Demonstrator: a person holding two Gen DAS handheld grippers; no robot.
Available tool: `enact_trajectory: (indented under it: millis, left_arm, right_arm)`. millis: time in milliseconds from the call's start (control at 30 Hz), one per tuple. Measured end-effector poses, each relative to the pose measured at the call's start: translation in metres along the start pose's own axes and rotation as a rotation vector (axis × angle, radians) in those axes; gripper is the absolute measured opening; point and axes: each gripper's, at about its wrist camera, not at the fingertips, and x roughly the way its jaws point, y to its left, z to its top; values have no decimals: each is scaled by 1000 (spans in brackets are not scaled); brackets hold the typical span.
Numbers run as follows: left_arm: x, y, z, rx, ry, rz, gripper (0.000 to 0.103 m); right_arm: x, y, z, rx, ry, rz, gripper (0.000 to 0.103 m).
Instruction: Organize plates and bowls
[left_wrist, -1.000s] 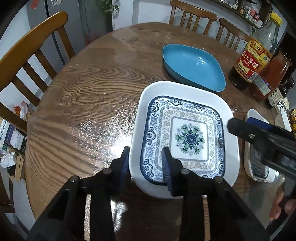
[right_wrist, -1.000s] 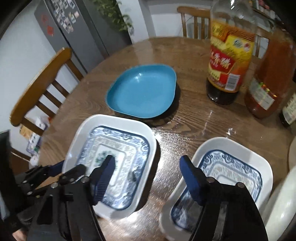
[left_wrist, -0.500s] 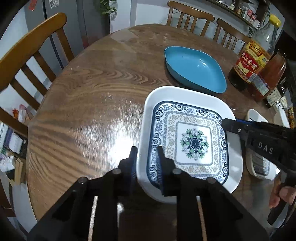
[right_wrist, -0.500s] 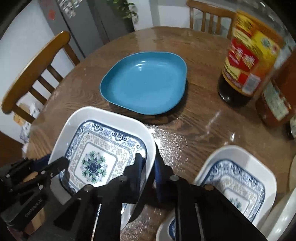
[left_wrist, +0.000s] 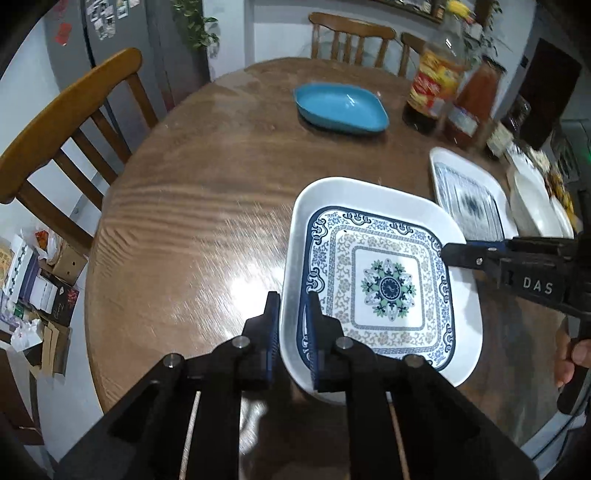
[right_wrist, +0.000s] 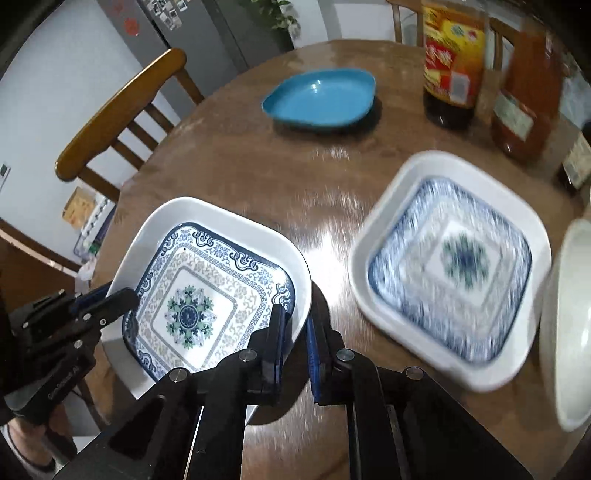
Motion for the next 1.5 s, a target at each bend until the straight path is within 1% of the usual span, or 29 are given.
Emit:
enact_trajectory:
  millis: [133,267,367,400,433,467,500,533,567,600,633,667,700,733,900,1033,1100,1167,1300,1367,1400,1467,1500]
  left_arm:
    - [12,-9,-10,-7,51,-8,13]
    - [20,-21,-14,16,69,-14,13]
    - [19,-30,-13,17,61,-19,22]
    - [17,-31,-12,9,50,-27,28]
    - [13,-30,-11,4,36,-22,38]
    - [8,-30,-8,3,11,-3,44]
    - [5,-31,-8,1,-4,12,60]
    - [2,-30,-6,-6,-19,28,72]
    - [-2,-28,-2,-18,-40,37,73]
    - [-4,-27,1,-24,-49,33,73]
    - [-6,-26,4,-30,-54,31,73]
    - [-7,-25,7,-33,-59,29,73]
    - [-8,-27,11,-34,-64,25,73]
    - [-9,-28,14,-33,-68,18,73]
    - [-12,-45,28,8,-67,-81,77]
    - [-1,-65,41,46,-43,-137,78]
    - [11,-73,49,54,-15,-159,78]
    - [21,-82,56,76,0,-154,78]
    - [33,-100,71,115,-20,-149,77]
    - [45,-108,79,139,-11,-145,76]
    - [52,-112,82,151,2,-138,75]
    - [67,-117,87,158,32,-142,63]
    - [72,-119,89,156,51,-154,55]
  right_arm:
    - [3,-10,-22,48,24,0,14]
    - [-2,-14,-32,66,-19,-10,15]
    - [-10,-20,-38,106,-48,5,16]
    - [-14,-22,-41,113,-59,12,16]
    - [-19,-25,-46,122,-75,20,16]
    - [-23,-29,-49,129,-87,21,16]
    - [-29,-34,-53,143,-101,20,17]
    - [-35,-40,-57,163,-114,26,17]
    - [-41,-48,-62,189,-126,33,18]
    - [-44,-55,-63,215,-135,35,22]
    - [-47,-62,-66,244,-142,33,29]
    - [-52,-71,-68,273,-148,26,33]
    - [-56,-79,-71,302,-158,20,41]
    - [-58,-82,-73,324,-168,20,45]
    - [-66,-94,-78,415,-248,-4,45]
    - [-67,-105,-78,480,-268,-21,45]
    - [-66,-107,-78,498,-274,-30,45]
    - [-65,-108,-75,505,-280,-44,45]
    - [-61,-111,-71,522,-297,-84,45]
    - [-57,-113,-68,534,-300,-98,45]
    - [-56,-114,-67,541,-303,-103,45]
    - [-53,-113,-64,542,-308,-112,45]
    - [-51,-113,-63,541,-308,-119,45]
